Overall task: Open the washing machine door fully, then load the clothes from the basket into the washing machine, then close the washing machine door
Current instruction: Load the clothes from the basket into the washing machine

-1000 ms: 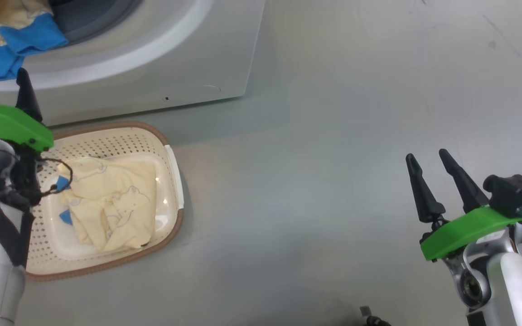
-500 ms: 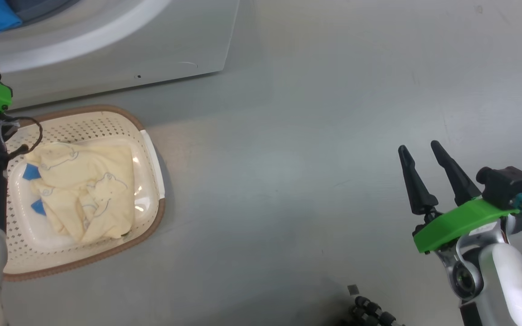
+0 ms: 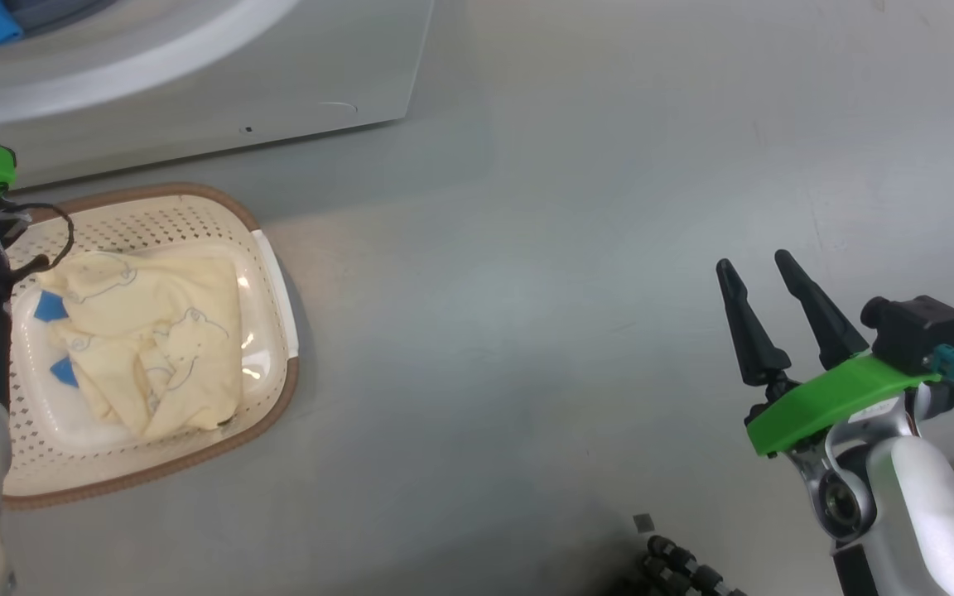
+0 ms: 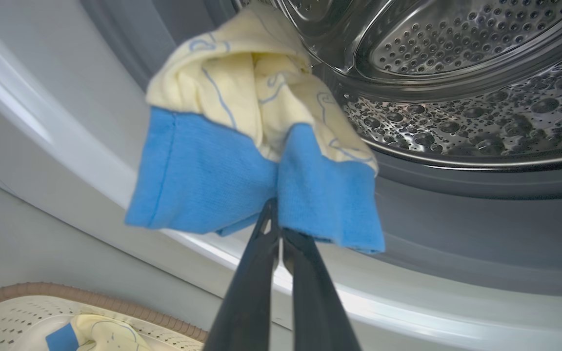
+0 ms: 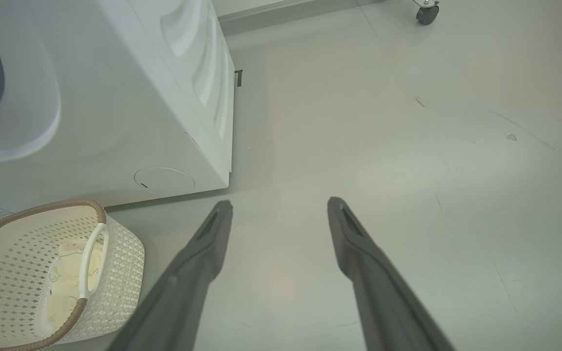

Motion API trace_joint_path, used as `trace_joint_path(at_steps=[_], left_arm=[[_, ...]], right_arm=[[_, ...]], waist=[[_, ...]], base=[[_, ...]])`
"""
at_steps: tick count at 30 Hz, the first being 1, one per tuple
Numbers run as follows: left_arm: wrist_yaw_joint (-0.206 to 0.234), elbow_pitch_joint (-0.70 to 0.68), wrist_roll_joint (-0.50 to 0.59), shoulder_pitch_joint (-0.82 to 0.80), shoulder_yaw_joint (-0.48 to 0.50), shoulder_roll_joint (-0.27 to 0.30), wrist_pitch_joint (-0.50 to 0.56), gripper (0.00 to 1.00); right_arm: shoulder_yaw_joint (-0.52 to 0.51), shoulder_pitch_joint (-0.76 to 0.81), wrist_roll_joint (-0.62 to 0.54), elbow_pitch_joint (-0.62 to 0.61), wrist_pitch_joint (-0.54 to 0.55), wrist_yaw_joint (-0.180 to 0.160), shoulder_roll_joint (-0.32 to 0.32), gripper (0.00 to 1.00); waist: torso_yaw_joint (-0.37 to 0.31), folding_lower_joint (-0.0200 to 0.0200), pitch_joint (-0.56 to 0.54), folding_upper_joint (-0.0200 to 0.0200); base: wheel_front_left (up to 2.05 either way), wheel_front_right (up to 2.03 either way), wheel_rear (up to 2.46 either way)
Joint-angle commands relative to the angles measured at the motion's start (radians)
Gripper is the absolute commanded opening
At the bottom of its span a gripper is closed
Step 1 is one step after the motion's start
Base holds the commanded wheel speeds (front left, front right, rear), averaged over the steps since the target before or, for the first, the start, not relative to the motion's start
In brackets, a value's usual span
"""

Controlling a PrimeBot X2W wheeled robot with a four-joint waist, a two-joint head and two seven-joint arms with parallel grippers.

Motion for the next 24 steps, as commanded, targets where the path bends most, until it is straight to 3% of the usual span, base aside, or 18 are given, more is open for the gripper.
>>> trace_joint_path(at_steps=[1,11,18,24], left_arm=[[-0.007,-0.012,-0.001,-0.023,0.007,0.037,0.001,0.0],[-0.015,-0.006,0.058,-0.028,-0.07,0.041,-0.01,0.0],[0.095,-0.104,0.251,-0.087,-0.211,0.107,-0.013,0.0],[0.148,-0.197,0.371,-0.186,-0.303,0.195,0.123,0.0]], right_arm=[[0.011,-0.005,0.007,-0.023,-0.009,0.0,-0.015,1.0],[0.003,0.007,0.011,-0.039,0.01,0.0,-0.015,1.0],[0.01,0.016,0.026,-0.053,0.02,0.0,-0.015,1.0],[0.044,0.002,0.059,-0.045,0.007,0.0,-0.015,1.0]], waist=[[0.007,-0.0001,-0.003,0.0],[0.047,-0.0001,-0.02,0.0],[0.066,-0.0001,-0.016,0.0],[0.035,-0.0001,0.017,0.0]], base=[[0.0,0.0,0.0],[0.0,0.0,0.0],[0.0,0.0,0.0],[0.0,0.0,0.0]])
